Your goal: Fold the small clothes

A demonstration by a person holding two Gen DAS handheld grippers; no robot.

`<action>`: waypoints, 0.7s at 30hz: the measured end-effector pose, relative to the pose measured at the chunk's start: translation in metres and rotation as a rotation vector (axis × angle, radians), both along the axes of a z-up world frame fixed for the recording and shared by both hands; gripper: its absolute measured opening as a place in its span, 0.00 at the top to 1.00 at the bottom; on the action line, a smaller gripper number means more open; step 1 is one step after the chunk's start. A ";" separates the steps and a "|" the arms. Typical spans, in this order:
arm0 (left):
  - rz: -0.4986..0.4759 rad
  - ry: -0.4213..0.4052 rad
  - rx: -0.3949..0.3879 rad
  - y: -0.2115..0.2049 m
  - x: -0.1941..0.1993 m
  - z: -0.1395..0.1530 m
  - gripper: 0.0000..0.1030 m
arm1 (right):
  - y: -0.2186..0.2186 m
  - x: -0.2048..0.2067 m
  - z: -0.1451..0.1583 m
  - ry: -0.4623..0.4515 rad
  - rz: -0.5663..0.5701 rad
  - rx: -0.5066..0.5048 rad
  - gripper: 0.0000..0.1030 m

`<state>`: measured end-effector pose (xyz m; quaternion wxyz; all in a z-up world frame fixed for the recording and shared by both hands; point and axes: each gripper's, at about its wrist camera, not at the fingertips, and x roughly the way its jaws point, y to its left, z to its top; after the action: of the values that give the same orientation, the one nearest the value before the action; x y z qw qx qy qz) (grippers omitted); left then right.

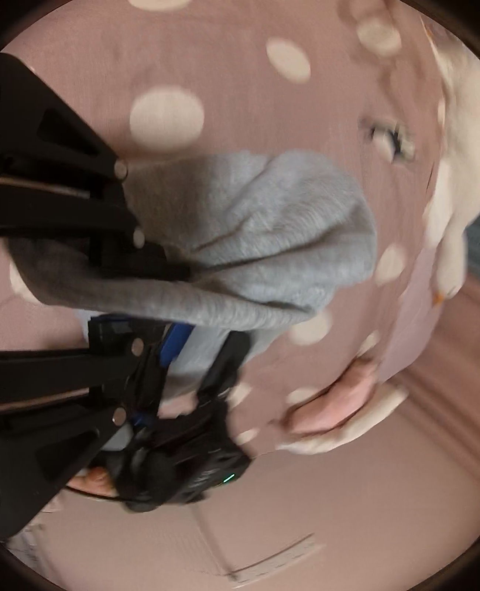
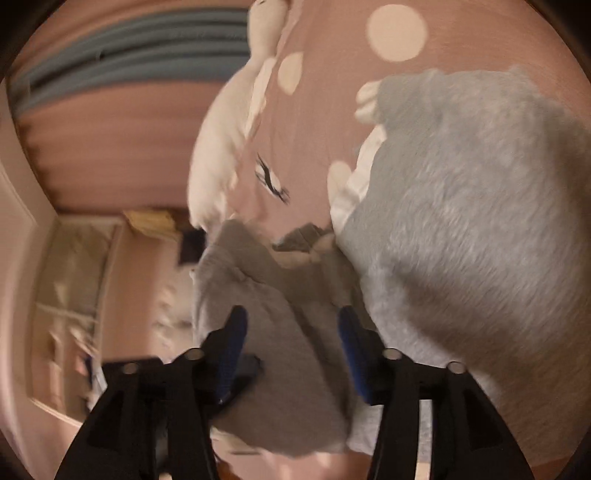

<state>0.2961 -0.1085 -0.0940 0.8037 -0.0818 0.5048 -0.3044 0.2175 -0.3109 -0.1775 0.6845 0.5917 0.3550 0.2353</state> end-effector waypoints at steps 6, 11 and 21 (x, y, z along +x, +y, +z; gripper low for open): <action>-0.124 0.048 -0.079 -0.016 -0.008 -0.004 0.47 | -0.020 -0.010 -0.026 0.071 -0.025 0.086 0.34; -0.143 0.108 -0.243 0.012 -0.014 0.004 0.47 | -0.026 -0.027 -0.041 0.113 -0.104 0.187 0.34; 0.072 0.078 -0.211 0.086 -0.016 -0.027 0.47 | 0.001 -0.020 -0.020 0.123 0.002 -0.061 0.29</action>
<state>0.2798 -0.0220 -0.1207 0.7806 -0.1959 0.4977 -0.3235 0.1980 -0.3095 -0.1973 0.6787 0.5838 0.4039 0.1880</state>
